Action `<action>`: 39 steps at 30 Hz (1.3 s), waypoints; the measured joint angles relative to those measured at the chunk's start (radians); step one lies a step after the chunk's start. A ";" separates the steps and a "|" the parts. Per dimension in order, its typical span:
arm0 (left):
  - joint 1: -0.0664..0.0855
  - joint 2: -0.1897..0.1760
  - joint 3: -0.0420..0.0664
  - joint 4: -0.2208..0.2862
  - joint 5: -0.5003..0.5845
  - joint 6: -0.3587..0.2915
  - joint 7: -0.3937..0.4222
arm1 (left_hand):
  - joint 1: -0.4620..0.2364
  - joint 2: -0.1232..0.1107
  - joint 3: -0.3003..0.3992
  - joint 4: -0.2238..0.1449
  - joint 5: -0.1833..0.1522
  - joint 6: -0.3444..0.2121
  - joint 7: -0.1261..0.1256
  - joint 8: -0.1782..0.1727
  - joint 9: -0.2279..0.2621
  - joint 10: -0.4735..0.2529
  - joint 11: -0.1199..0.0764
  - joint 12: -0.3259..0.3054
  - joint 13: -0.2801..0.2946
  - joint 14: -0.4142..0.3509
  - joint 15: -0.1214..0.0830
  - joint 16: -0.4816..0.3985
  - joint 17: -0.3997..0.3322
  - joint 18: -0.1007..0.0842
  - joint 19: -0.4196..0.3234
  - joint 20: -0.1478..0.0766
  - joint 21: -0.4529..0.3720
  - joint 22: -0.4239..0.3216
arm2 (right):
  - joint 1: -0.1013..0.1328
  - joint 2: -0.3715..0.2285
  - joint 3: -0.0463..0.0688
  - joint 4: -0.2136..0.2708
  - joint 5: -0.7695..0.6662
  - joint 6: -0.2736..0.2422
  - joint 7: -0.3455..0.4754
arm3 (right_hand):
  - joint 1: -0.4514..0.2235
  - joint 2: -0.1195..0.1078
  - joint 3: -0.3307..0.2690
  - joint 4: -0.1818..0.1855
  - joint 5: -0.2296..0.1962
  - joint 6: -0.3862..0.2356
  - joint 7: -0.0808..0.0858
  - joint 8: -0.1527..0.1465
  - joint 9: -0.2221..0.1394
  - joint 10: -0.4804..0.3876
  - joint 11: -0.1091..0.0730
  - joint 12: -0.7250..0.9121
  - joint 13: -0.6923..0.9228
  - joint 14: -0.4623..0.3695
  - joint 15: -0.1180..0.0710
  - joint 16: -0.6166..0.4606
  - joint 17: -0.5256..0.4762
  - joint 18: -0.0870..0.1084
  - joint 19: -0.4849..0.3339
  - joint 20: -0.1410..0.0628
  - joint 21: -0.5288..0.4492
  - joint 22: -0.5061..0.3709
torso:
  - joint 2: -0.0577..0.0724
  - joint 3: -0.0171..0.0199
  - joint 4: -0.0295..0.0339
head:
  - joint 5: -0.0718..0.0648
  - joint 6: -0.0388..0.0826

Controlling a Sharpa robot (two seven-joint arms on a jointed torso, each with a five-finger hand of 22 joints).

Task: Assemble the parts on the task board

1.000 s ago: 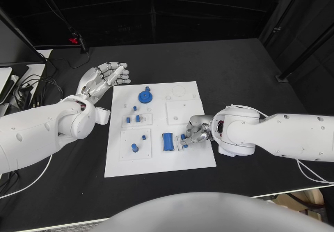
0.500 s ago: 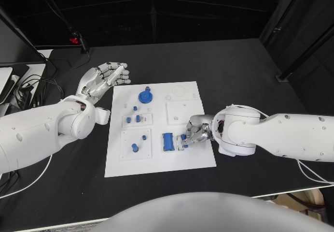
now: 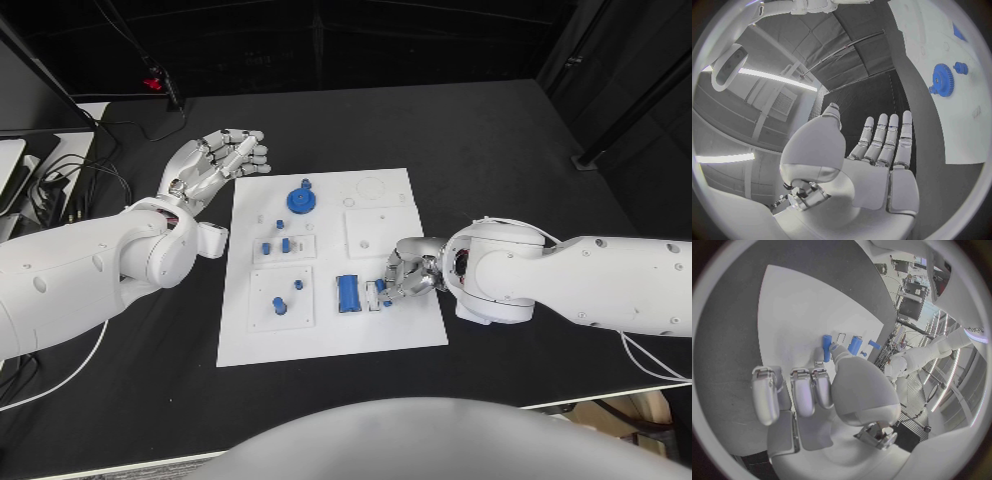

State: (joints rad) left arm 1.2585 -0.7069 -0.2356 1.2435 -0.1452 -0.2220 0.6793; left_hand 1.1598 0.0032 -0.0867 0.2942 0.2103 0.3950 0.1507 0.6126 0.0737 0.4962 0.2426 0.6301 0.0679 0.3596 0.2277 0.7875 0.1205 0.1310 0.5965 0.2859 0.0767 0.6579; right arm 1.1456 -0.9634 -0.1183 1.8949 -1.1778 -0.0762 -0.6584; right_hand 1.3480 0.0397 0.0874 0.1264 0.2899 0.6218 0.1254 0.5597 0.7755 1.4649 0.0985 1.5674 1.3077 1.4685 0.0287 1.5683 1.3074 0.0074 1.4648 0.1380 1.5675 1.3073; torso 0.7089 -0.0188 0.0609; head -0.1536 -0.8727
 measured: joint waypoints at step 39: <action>-0.001 0.002 0.000 -0.002 0.000 0.003 0.000 | 0.000 0.000 0.000 0.000 0.000 0.000 0.000 0.000 -0.001 0.000 0.000 0.005 0.000 0.000 0.000 0.004 -0.001 0.000 0.000 0.000 0.000 -0.001 | 0.001 0.009 0.000 -0.010 -0.007 -0.007 -0.012 | -0.056 -0.003 -0.010 0.026 -0.006 -0.013 0.039 0.026 0.080 0.000 0.000 0.000 0.000 -0.004 0.004 0.000 0.000 0.000 0.000 0.000 0.000 0.000 | 0.000 -0.0007 0.0007 | -0.006 0.000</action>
State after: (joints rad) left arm 1.2572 -0.7046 -0.2356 1.2419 -0.1451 -0.2188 0.6793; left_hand 1.1598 0.0032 -0.0867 0.2942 0.2103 0.3951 0.1507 0.6126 0.0729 0.4962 0.2426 0.6346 0.0679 0.3596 0.2278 0.7916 0.1197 0.1311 0.5965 0.2859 0.0767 0.6570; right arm 1.1468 -0.9547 -0.1179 1.8851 -1.1850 -0.0829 -0.6708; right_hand 1.2923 0.0369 0.0772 0.1527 0.2841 0.6091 0.1644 0.5861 0.8551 1.4649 0.0984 1.5674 1.3077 1.4649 0.0322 1.5683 1.3074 0.0074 1.4648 0.1379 1.5675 1.3074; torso 0.7087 -0.0195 0.0616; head -0.1593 -0.8727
